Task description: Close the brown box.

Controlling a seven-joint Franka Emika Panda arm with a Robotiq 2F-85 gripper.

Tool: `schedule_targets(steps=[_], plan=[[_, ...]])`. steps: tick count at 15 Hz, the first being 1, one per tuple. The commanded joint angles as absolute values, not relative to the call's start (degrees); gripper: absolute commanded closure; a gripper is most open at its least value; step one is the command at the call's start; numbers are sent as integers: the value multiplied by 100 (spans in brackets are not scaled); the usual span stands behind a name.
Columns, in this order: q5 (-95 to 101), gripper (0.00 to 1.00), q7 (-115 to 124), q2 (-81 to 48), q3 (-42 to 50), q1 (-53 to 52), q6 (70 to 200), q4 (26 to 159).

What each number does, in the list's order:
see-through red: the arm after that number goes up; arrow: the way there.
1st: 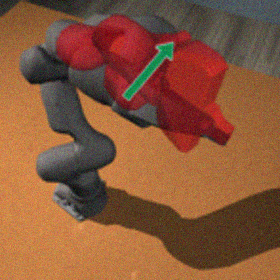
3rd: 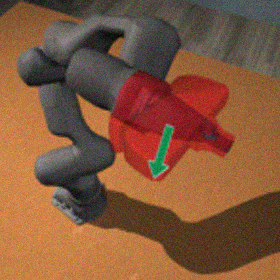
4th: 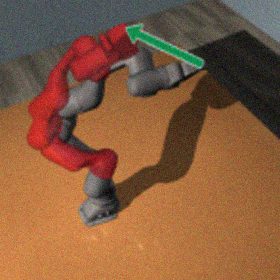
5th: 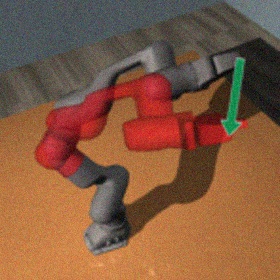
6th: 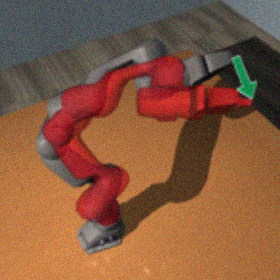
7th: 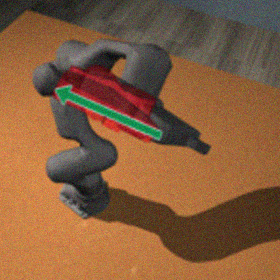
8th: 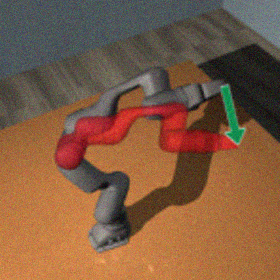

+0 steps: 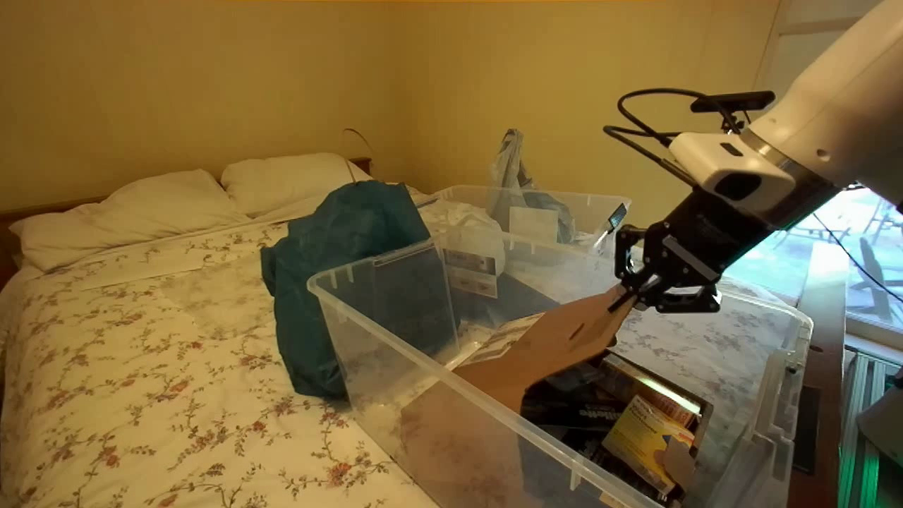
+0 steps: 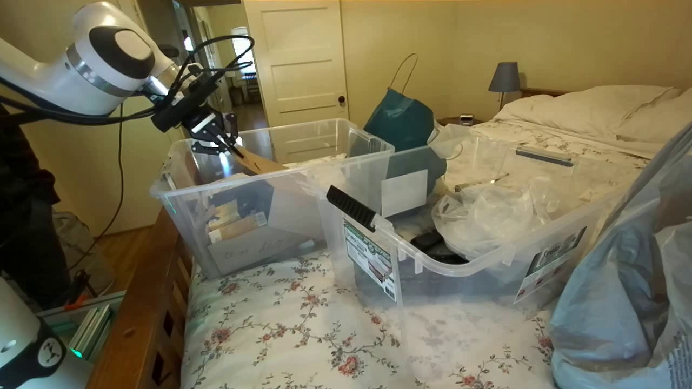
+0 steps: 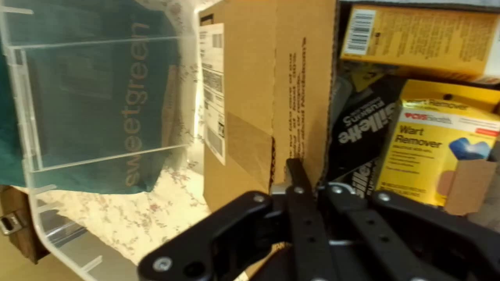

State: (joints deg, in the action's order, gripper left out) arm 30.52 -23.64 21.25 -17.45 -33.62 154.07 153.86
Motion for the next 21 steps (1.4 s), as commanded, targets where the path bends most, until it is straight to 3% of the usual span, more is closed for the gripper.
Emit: schedule_targets(steps=[1,8,9,10,18,21], plan=[[1718,99,-3069,2248,-1414,-3940,15351,16054],[51,99,-3639,1794,-714,-4453,15330,15907],[-116,71,-3648,1733,-676,-4479,15269,15844],[-287,70,-3659,1780,-628,-4505,15256,15901],[-1059,15,-3822,2147,-565,-4734,15251,15722],[-801,0,-3699,2471,-714,-4686,15585,15893]])
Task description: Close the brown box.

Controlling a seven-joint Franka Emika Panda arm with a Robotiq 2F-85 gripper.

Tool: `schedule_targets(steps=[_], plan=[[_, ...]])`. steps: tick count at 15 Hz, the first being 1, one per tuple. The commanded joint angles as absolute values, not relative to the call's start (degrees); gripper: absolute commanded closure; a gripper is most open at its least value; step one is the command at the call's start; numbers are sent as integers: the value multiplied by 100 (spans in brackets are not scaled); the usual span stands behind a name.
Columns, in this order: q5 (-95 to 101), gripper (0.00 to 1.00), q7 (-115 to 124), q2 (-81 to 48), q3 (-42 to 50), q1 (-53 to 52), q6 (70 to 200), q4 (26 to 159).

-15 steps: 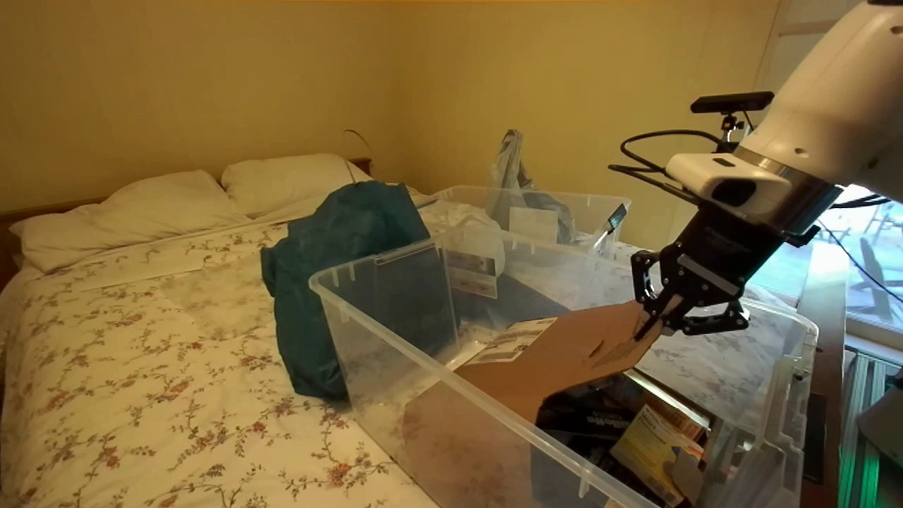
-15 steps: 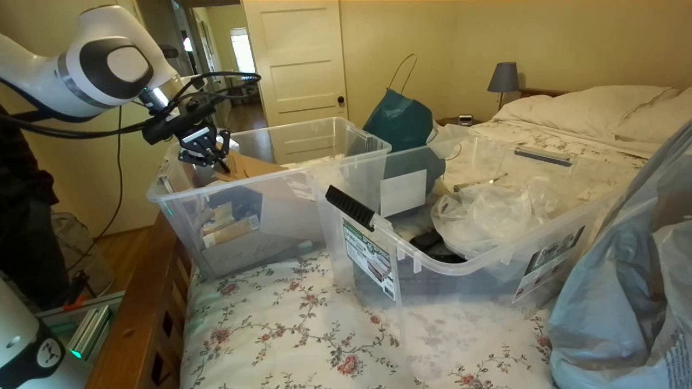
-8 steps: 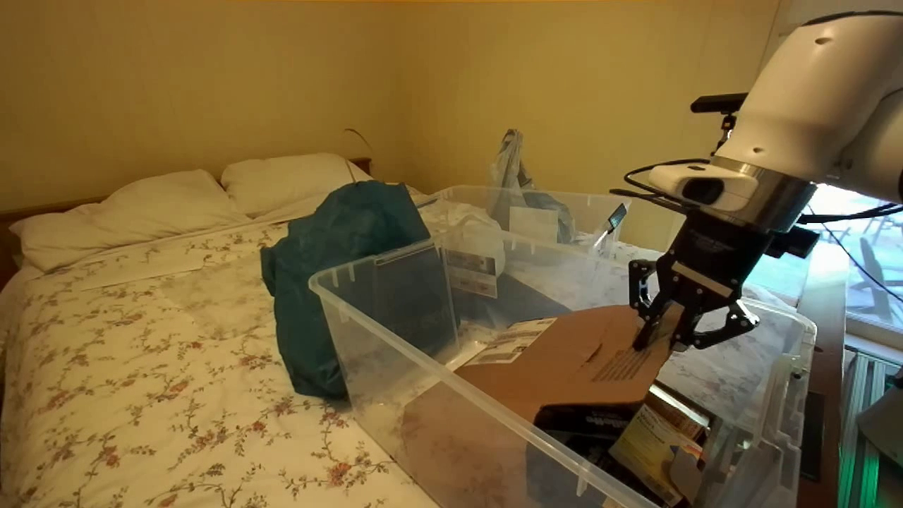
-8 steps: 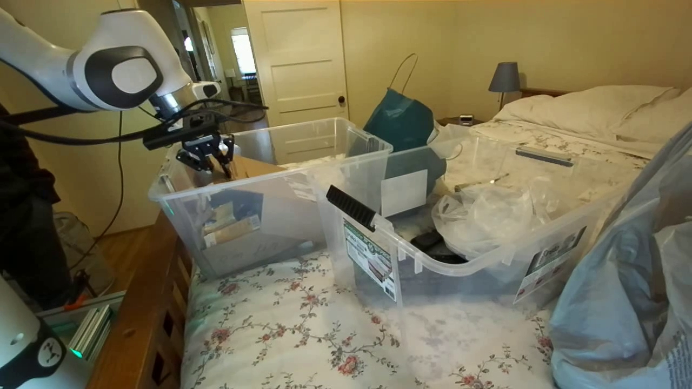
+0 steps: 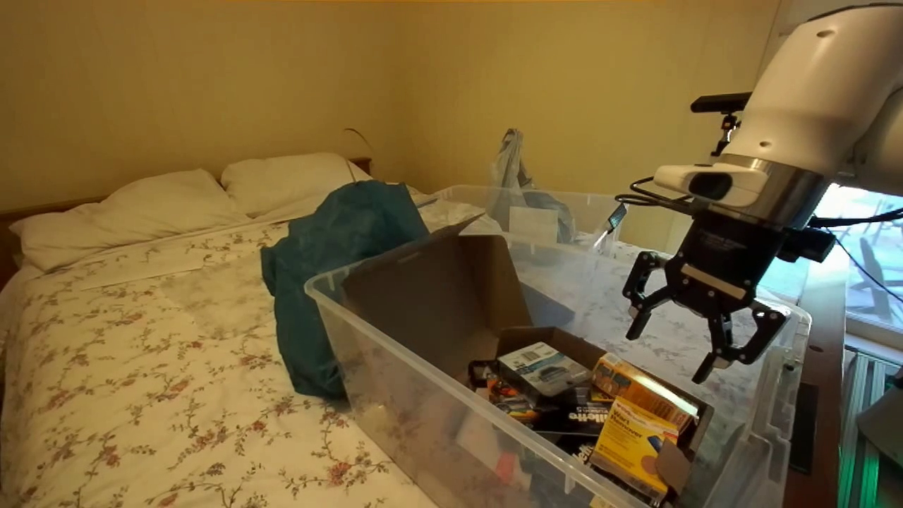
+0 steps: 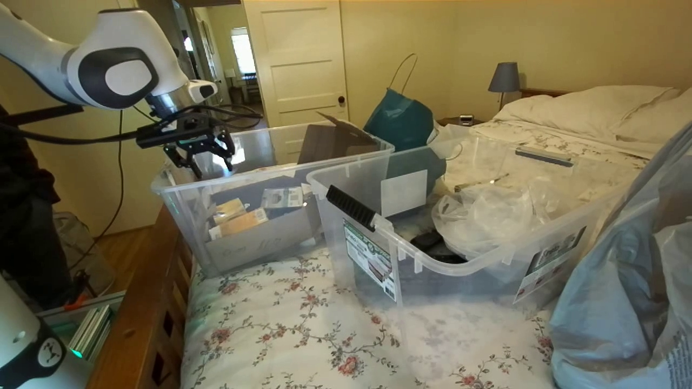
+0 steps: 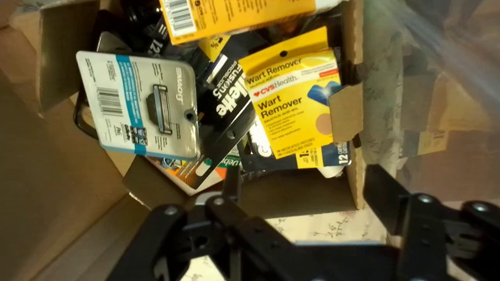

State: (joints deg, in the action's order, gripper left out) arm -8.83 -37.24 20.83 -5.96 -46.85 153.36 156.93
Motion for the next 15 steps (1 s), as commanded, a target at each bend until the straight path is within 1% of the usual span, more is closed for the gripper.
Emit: schedule_targets(steps=[1,4,6,8,10,13,15], plan=[[-679,0,-3664,2434,-759,-4645,15683,15798],[143,0,-3292,2394,-1125,-4208,16586,15790],[887,0,-2842,2195,-1496,-3641,17265,15723],[1857,0,-2290,2017,-2080,-2666,18011,15712],[2770,0,-1901,2255,-2410,-1810,18325,15716],[3089,0,-1768,2454,-3397,-416,18625,15500],[3003,0,-1818,2497,-4333,510,18697,15206]])
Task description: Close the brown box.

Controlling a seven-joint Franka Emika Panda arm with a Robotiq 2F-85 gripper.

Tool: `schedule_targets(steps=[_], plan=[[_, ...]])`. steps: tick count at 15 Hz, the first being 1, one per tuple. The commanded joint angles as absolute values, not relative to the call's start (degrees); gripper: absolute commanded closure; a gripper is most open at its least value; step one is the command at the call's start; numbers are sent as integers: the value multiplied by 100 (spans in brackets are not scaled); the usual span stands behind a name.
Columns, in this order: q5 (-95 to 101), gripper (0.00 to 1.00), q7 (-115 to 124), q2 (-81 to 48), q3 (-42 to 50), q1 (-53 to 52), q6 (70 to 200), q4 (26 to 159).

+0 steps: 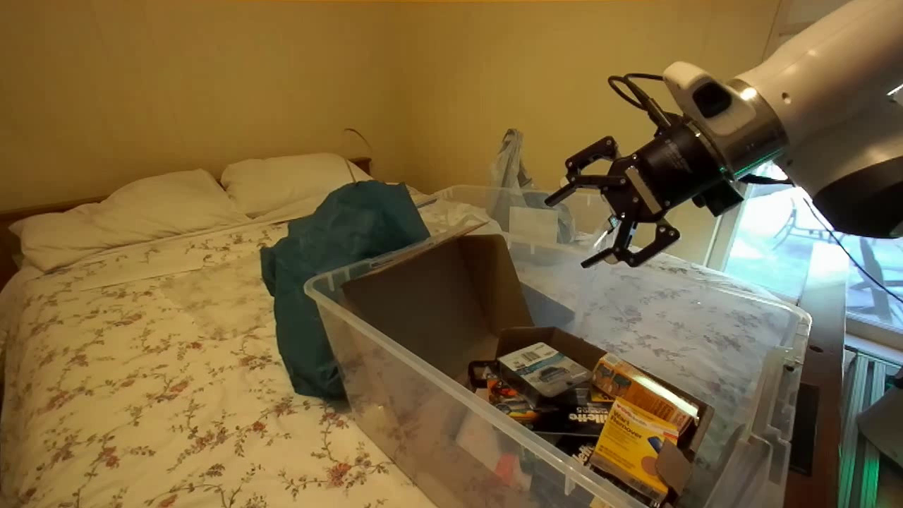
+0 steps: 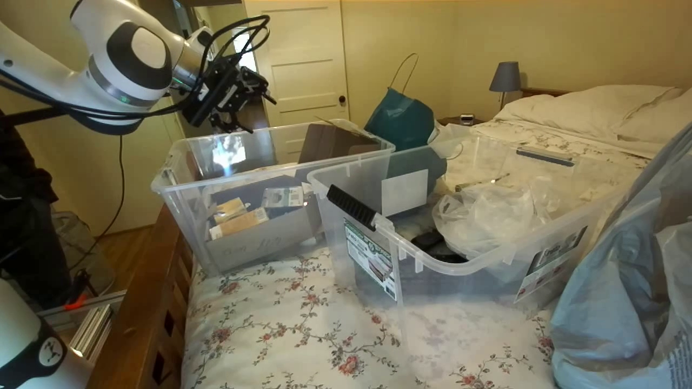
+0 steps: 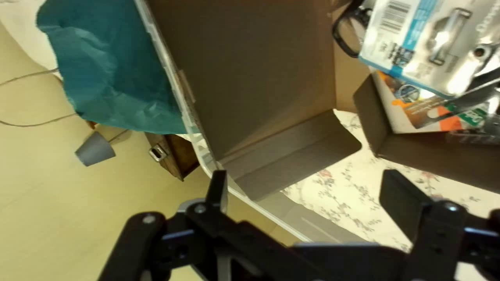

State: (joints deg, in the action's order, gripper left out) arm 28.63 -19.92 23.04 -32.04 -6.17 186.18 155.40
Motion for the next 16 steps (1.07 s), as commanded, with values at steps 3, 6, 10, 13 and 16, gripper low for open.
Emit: schedule_targets(steps=[3,6,10,13,16], plan=[[3160,0,-1775,2662,-5700,1839,18758,14832],[3163,0,-1927,2937,-7103,3131,18761,14455],[3015,0,-2049,2762,-7861,3713,18705,14285],[2932,0,-2171,2757,-8468,4269,18688,14087],[2854,0,-1857,3108,-8556,4406,18702,14027]])
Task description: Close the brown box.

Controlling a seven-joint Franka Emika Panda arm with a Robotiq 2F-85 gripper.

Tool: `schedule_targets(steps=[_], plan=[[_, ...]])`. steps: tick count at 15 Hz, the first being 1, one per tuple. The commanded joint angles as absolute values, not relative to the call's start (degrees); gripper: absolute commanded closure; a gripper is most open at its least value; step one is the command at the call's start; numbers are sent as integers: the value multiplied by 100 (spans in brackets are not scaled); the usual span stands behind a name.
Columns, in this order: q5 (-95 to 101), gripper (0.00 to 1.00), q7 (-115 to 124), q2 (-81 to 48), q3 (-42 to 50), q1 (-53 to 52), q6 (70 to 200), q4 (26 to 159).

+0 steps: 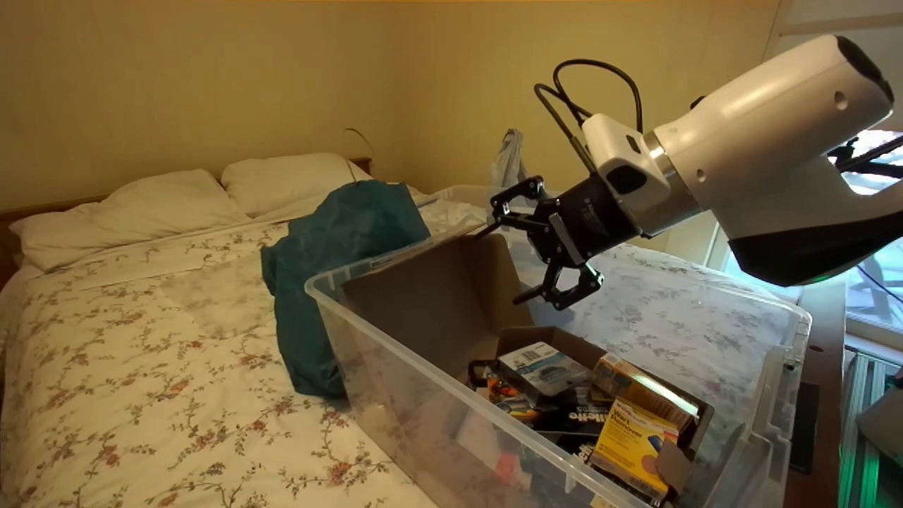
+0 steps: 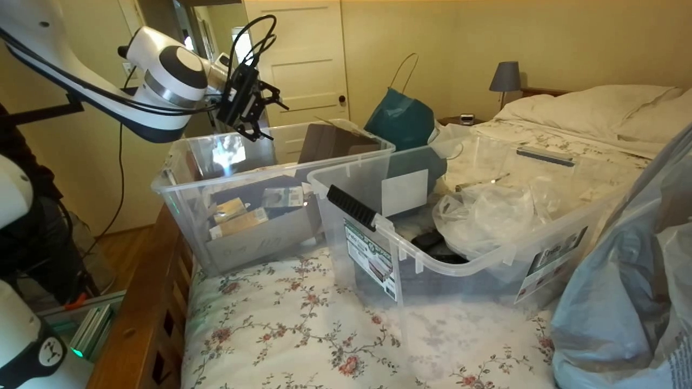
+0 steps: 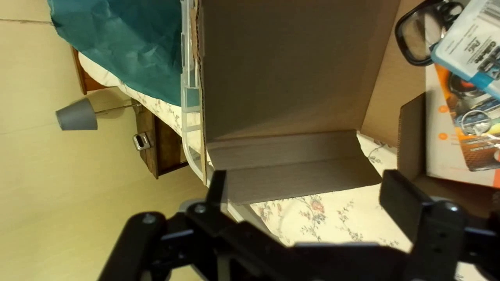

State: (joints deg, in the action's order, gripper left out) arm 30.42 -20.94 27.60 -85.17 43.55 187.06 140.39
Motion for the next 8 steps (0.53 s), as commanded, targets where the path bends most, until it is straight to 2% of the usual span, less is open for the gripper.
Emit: schedule_targets(steps=[1,8], plan=[[2806,0,-1795,3212,-8722,4615,18848,13943],[3464,0,-2829,2088,-9998,6544,18566,12975]])
